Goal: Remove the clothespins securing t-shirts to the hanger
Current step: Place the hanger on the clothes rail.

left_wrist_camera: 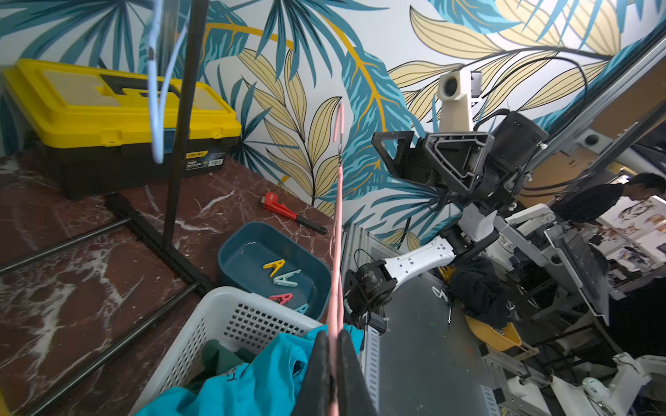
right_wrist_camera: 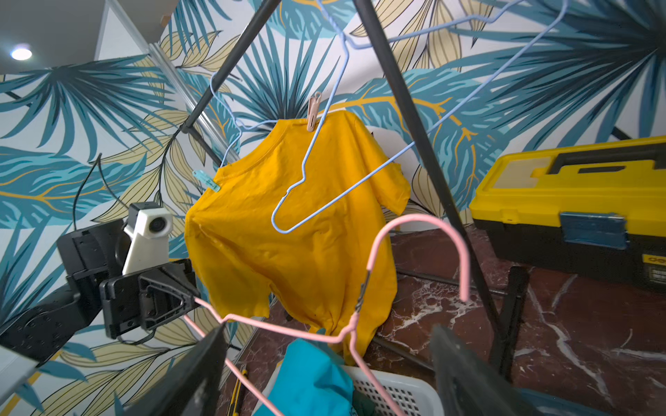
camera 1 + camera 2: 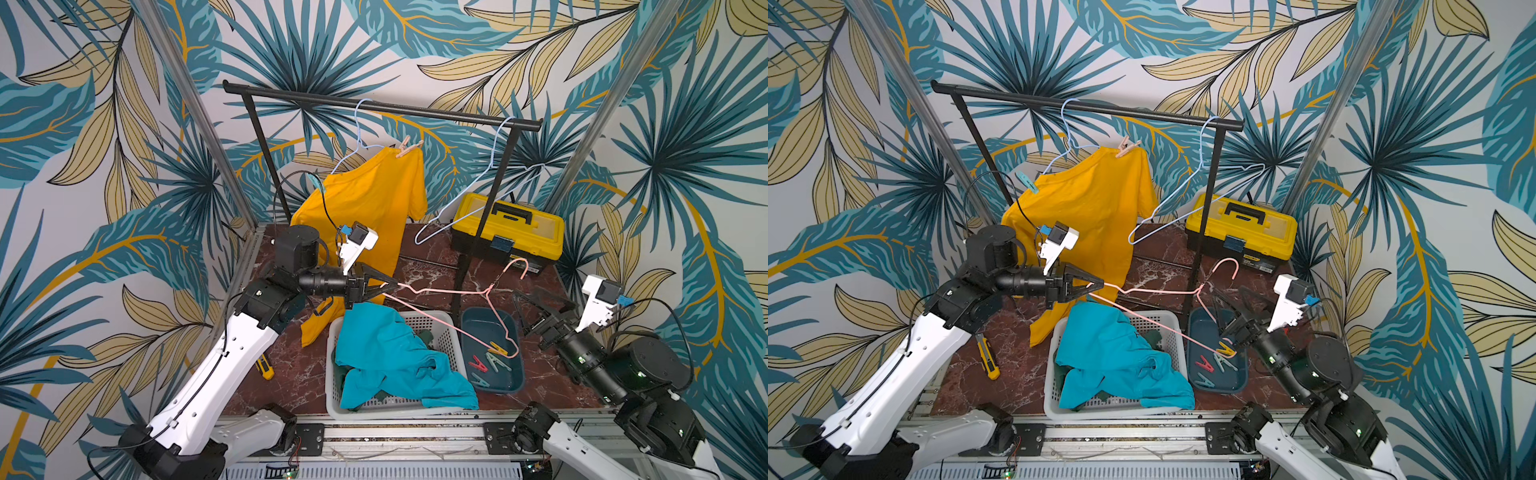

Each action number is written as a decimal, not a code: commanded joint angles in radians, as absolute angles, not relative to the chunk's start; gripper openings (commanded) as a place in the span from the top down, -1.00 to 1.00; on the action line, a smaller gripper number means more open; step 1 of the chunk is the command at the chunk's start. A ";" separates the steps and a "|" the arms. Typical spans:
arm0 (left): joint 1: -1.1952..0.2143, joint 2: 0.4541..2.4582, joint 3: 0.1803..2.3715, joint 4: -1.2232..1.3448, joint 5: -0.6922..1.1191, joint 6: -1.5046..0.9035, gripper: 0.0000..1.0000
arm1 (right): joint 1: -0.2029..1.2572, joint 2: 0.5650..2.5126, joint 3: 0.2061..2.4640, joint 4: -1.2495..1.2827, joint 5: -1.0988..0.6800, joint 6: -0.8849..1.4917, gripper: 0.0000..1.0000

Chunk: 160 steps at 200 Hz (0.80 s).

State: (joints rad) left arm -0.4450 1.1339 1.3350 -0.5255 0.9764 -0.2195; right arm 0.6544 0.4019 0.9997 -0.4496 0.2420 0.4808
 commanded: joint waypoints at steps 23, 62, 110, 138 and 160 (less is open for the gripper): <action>-0.439 1.026 1.351 -0.626 0.781 -0.073 1.00 | 0.654 0.335 0.957 -0.470 0.331 0.464 -0.98; -0.433 0.966 1.367 -0.630 0.676 -0.067 1.00 | 0.654 0.369 0.970 -0.489 0.344 0.451 -0.99; -0.433 0.868 1.355 -0.676 0.640 -0.028 1.00 | 0.655 0.379 0.948 -0.463 0.342 0.441 -0.99; -0.433 0.782 1.344 -0.713 0.501 0.004 1.00 | 0.655 0.399 0.952 -0.462 0.332 0.444 -0.99; -0.433 0.772 1.374 -0.790 0.411 0.047 1.00 | 0.654 0.428 0.953 -0.452 0.307 0.440 -0.99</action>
State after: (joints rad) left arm -0.4385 0.7914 1.3426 -0.7120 0.5434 -0.0132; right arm 0.6544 0.3950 0.9630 -0.4690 0.3267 0.4564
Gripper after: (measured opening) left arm 0.059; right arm 0.994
